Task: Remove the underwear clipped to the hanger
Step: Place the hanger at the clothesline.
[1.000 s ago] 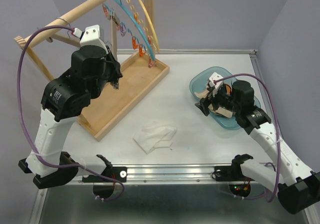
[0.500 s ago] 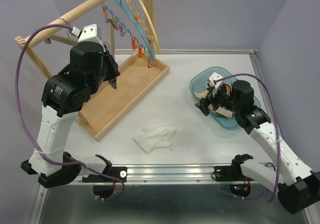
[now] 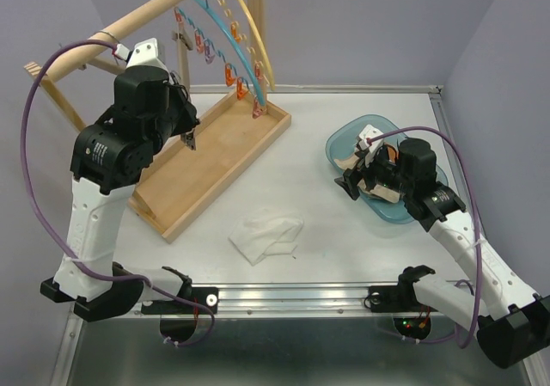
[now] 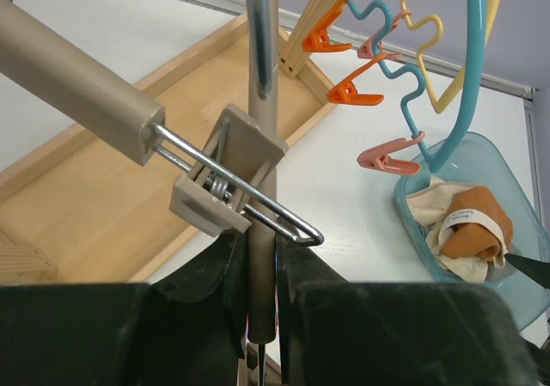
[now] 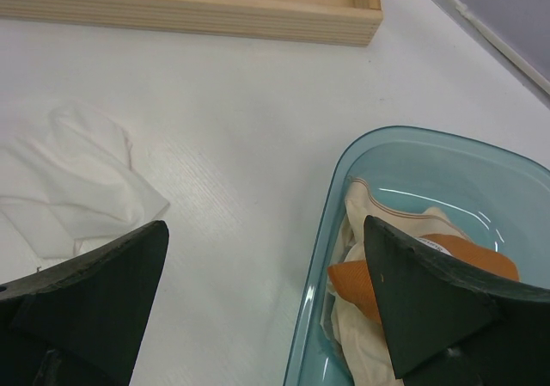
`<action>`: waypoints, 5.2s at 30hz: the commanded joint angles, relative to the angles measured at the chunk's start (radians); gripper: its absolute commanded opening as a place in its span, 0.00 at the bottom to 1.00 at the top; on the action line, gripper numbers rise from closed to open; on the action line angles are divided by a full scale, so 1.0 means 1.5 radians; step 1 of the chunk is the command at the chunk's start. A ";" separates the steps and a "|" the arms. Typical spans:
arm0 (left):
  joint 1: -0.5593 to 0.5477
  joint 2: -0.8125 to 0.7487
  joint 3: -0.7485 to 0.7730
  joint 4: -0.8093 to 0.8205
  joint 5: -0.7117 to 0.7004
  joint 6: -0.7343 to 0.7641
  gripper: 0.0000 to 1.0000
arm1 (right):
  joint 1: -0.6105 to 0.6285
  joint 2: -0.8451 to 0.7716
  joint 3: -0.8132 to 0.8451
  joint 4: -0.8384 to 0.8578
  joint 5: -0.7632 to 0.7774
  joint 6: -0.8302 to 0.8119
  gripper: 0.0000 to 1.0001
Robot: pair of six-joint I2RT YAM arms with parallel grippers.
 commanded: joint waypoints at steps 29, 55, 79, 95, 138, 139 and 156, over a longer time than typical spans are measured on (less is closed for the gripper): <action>0.025 -0.018 0.101 0.010 0.150 -0.064 0.00 | -0.001 -0.008 -0.009 0.024 -0.009 0.005 1.00; 0.025 0.067 0.215 -0.033 0.056 -0.083 0.00 | -0.001 -0.011 -0.011 0.024 -0.024 0.006 1.00; 0.080 0.149 0.257 0.041 -0.040 -0.061 0.00 | -0.001 -0.021 -0.013 0.024 -0.032 0.004 1.00; 0.164 0.192 0.268 0.083 0.017 -0.022 0.00 | -0.002 -0.021 -0.014 0.024 -0.033 0.001 1.00; 0.167 0.055 0.175 0.126 0.161 -0.067 0.99 | -0.001 -0.020 -0.023 0.023 -0.044 -0.023 1.00; 0.167 0.047 0.170 0.129 0.175 -0.068 0.99 | 0.000 -0.024 -0.025 0.022 -0.053 -0.029 1.00; 0.167 -0.211 -0.147 0.438 0.423 0.094 0.99 | -0.001 -0.097 -0.140 0.012 -0.308 -0.258 1.00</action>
